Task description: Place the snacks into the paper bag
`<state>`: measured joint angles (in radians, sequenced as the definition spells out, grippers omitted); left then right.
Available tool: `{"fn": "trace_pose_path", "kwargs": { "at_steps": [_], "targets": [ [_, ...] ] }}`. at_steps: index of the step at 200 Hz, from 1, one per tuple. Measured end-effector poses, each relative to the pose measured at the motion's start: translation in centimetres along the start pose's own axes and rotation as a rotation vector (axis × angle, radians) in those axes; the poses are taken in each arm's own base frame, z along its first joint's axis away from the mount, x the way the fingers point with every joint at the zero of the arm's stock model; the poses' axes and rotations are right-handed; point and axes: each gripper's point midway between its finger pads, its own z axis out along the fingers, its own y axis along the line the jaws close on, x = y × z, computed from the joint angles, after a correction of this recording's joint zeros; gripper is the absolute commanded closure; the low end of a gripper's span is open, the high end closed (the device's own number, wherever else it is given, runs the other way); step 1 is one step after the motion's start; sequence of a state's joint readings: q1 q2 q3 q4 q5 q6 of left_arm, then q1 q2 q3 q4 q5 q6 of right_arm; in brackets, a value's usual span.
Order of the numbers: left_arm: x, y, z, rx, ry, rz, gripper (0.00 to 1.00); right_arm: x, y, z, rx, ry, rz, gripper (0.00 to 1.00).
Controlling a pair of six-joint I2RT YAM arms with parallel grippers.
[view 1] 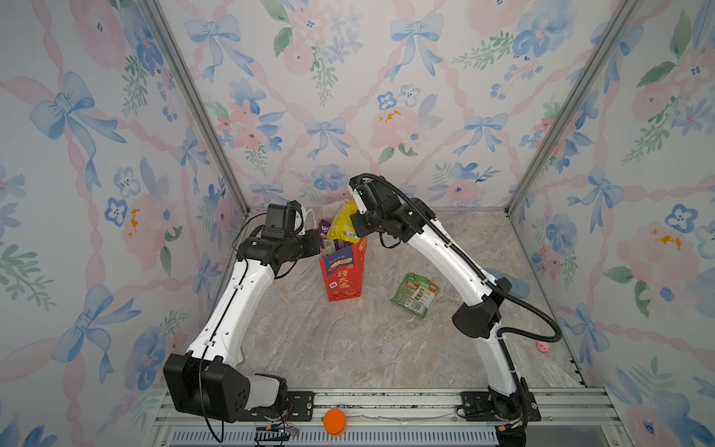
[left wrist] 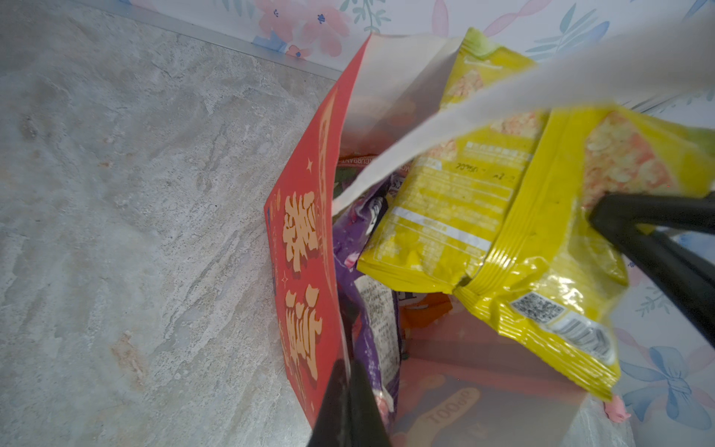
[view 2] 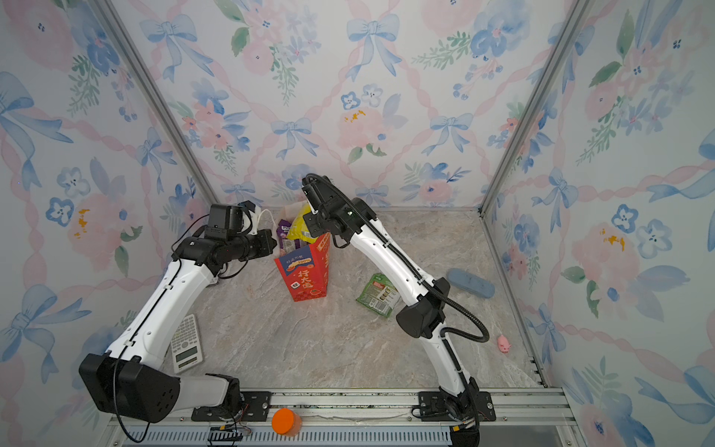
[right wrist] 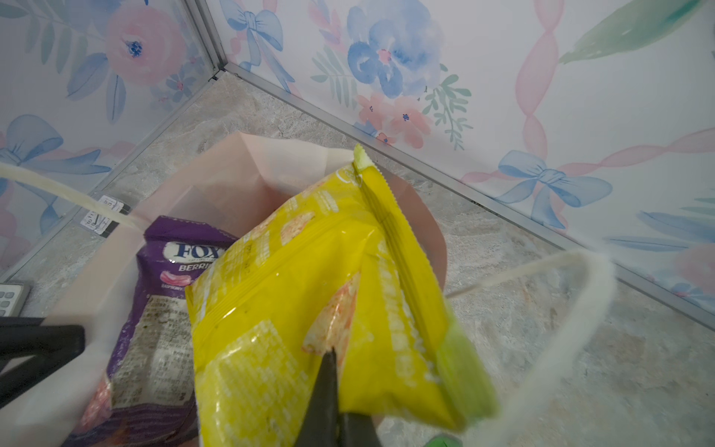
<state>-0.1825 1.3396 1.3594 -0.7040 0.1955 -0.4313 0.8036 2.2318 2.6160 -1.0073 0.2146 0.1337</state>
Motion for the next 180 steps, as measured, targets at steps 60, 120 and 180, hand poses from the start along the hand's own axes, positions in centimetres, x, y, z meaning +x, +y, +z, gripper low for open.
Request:
{"fn": "trace_pose_path", "kwargs": {
  "at_steps": [60,120,180],
  "targets": [
    [0.0,0.0,0.0,0.0,0.0,0.0,1.0,0.1,0.5,0.1,-0.077,0.012,0.028,1.0],
    [-0.1,0.1,0.0,-0.005,-0.002,-0.001,1.0,0.5,1.5,2.0,-0.113,0.023,0.064,0.98],
    [-0.1,0.2,0.0,-0.006,-0.003,-0.002,1.0,0.9,1.3,3.0,-0.112,0.036,0.075,0.96]
  ]
}}
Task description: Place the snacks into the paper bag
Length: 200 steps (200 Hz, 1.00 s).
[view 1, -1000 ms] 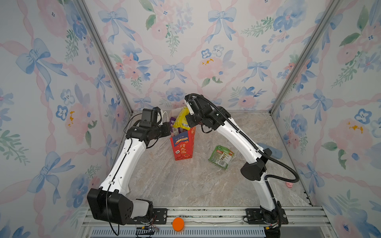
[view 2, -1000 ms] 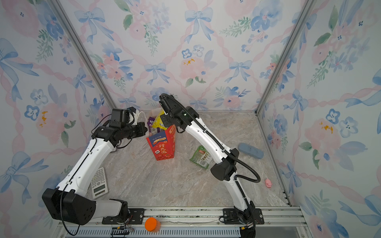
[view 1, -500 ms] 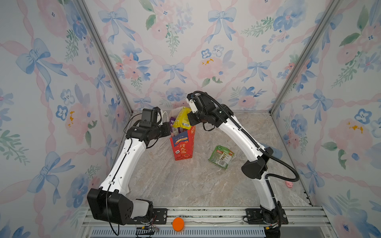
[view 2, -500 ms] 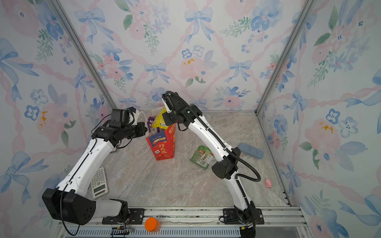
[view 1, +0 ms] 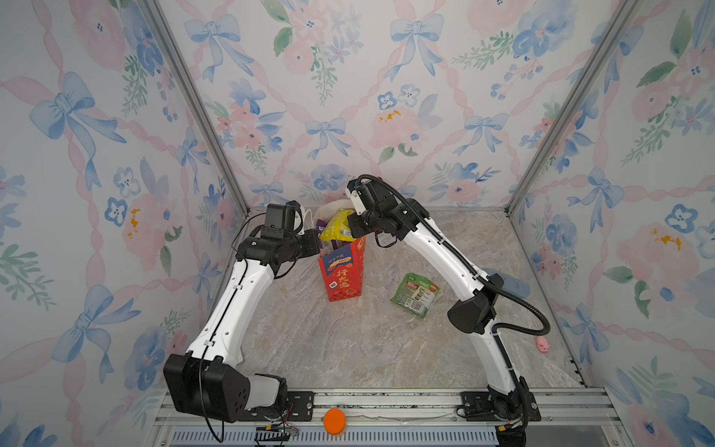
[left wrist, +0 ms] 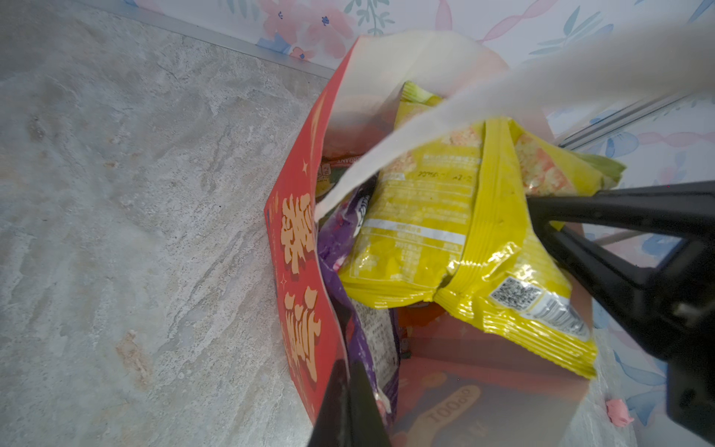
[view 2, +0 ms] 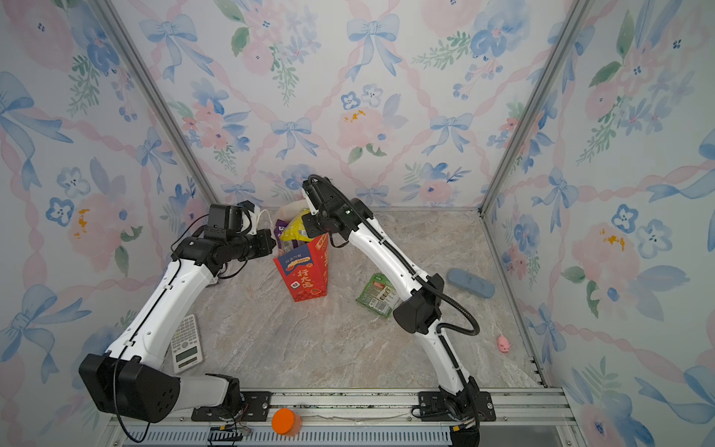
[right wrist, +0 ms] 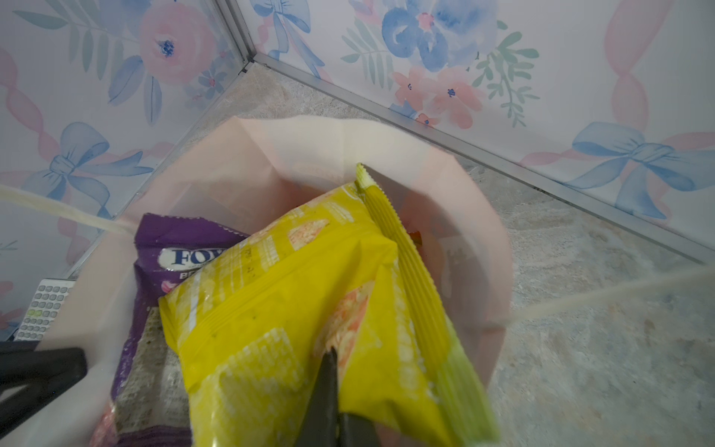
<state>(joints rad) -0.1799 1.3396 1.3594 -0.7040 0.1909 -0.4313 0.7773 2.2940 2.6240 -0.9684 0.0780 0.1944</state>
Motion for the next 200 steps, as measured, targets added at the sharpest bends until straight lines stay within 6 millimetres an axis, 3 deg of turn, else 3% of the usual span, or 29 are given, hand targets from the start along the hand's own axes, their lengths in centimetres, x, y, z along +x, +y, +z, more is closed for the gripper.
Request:
{"fn": "trace_pose_path", "kwargs": {
  "at_steps": [116,200],
  "targets": [
    [0.1,-0.1,0.0,0.008,0.004,0.0,1.0,0.3,-2.0,0.6,0.058,0.005,0.028,0.93],
    [0.1,-0.1,0.0,0.007,0.003,0.0,1.0,0.1,0.9,0.2,0.033,-0.022,-0.008,0.89]
  ]
}}
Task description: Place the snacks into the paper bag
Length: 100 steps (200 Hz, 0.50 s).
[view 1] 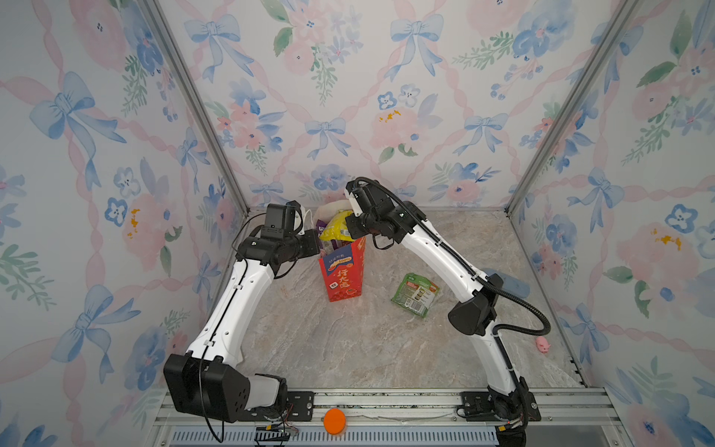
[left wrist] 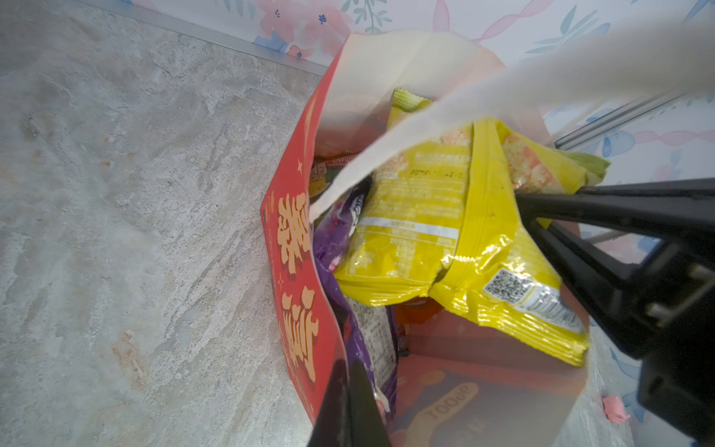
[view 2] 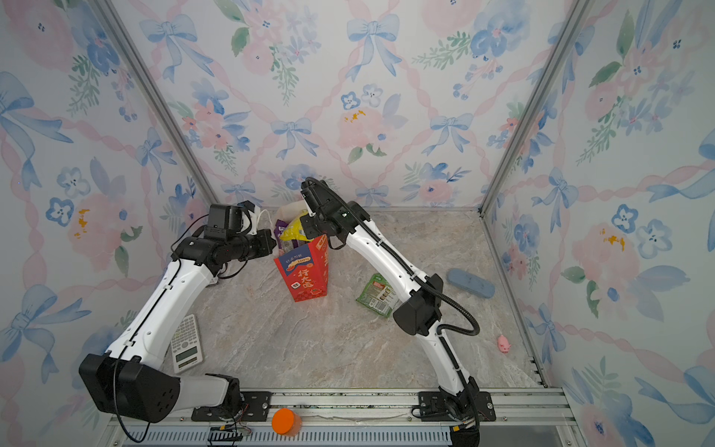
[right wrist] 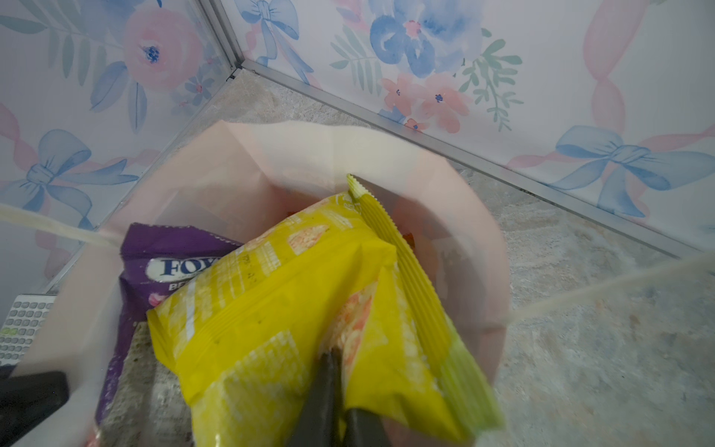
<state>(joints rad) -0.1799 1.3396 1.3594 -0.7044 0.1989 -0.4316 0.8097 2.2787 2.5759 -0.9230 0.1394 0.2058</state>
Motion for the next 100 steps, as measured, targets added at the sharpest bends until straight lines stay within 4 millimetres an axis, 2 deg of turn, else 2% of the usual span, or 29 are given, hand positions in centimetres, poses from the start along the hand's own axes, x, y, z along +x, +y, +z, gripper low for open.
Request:
{"fn": "trace_pose_path", "kwargs": {
  "at_steps": [14,23,40,51,76,100],
  "targets": [
    [0.0,0.0,0.0,0.0,0.0,0.0,1.0,0.0,0.2,0.0,0.0,0.0,-0.006,0.87],
    [0.0,0.0,0.0,0.0,0.0,0.0,1.0,0.1,0.2,0.0,0.001,0.002,-0.01,0.82],
    [0.0,0.0,0.0,0.0,0.0,0.0,1.0,0.4,-0.1,0.2,0.011,0.011,-0.011,0.6],
    [0.0,0.0,0.0,0.0,0.001,0.0,1.0,0.6,-0.2,0.1,0.013,0.015,-0.007,0.5],
    [0.0,0.0,0.0,0.0,0.001,0.0,1.0,0.5,-0.1,-1.2,-0.001,0.009,-0.012,0.42],
    [0.0,-0.1,0.0,0.004,0.002,0.0,1.0,-0.7,0.2,-3.8,-0.031,-0.033,-0.002,0.35]
  ]
}}
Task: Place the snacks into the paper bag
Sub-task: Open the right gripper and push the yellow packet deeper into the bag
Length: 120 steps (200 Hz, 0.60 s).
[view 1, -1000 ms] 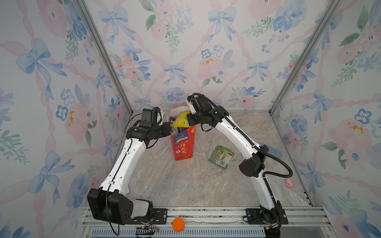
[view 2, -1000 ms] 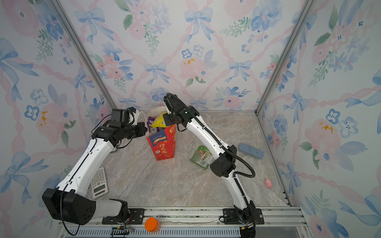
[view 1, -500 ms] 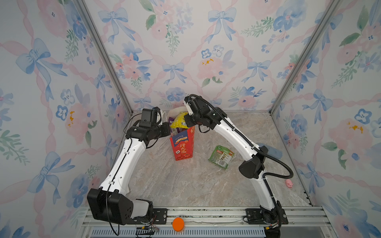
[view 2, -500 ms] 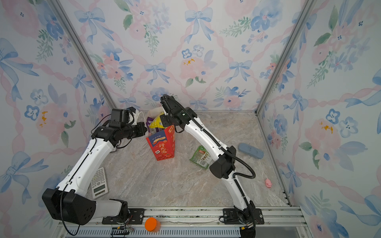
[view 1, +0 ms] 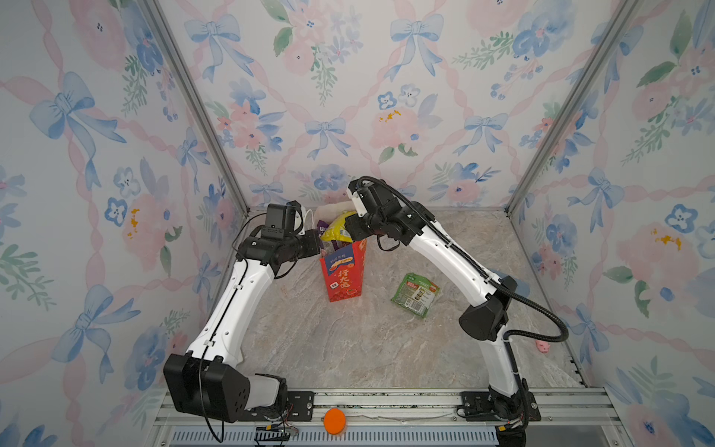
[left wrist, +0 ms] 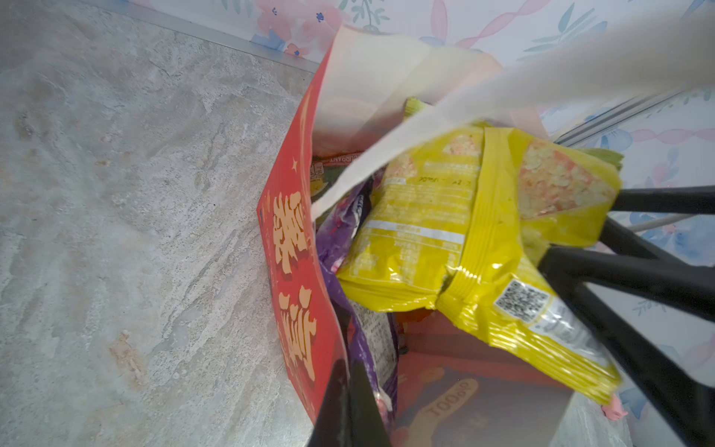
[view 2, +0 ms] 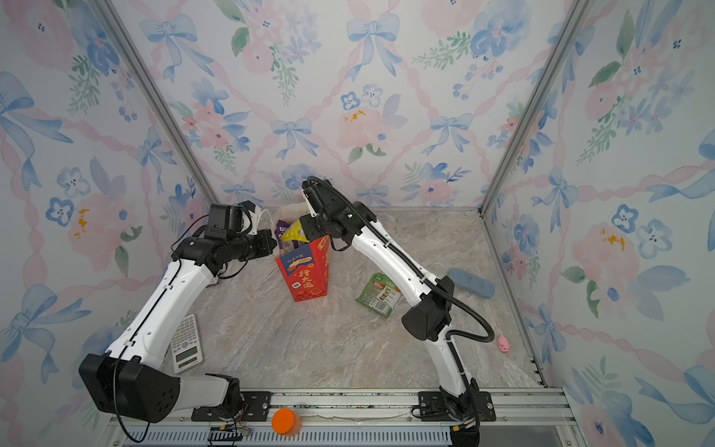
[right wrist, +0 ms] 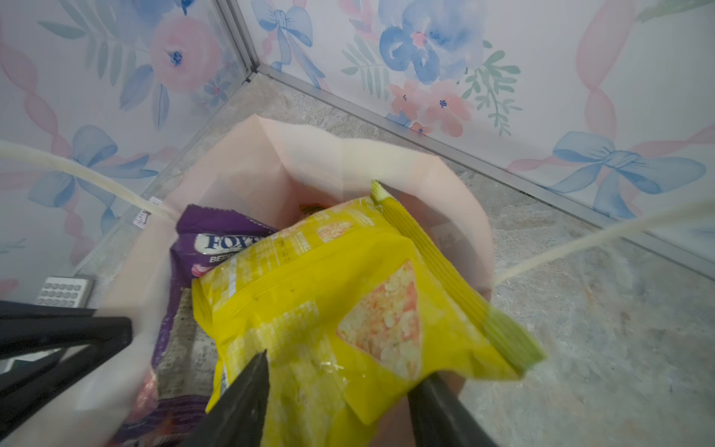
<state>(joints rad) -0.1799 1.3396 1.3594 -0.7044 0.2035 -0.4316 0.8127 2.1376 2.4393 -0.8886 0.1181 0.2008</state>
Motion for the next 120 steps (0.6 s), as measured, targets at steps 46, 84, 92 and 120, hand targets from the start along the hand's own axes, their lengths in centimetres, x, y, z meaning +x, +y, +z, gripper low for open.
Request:
{"fn": "trace_pose_path", "kwargs": {
  "at_steps": [46,84,92,120],
  "targets": [
    [0.0,-0.1,0.0,0.003,0.001,0.0,1.0,-3.5,0.4,-6.5,-0.047,-0.13,0.005,0.3],
    [0.0,-0.1,0.0,0.003,0.001,0.0,1.0,-3.8,0.9,-7.5,-0.062,-0.142,0.002,0.41],
    [0.0,-0.1,0.0,0.003,0.001,0.0,1.0,-3.4,1.1,-7.2,-0.064,-0.127,-0.005,0.45],
    [0.0,-0.1,0.0,0.003,0.001,0.0,1.0,-1.3,1.5,-5.6,-0.059,-0.048,-0.017,0.53]
  ]
}}
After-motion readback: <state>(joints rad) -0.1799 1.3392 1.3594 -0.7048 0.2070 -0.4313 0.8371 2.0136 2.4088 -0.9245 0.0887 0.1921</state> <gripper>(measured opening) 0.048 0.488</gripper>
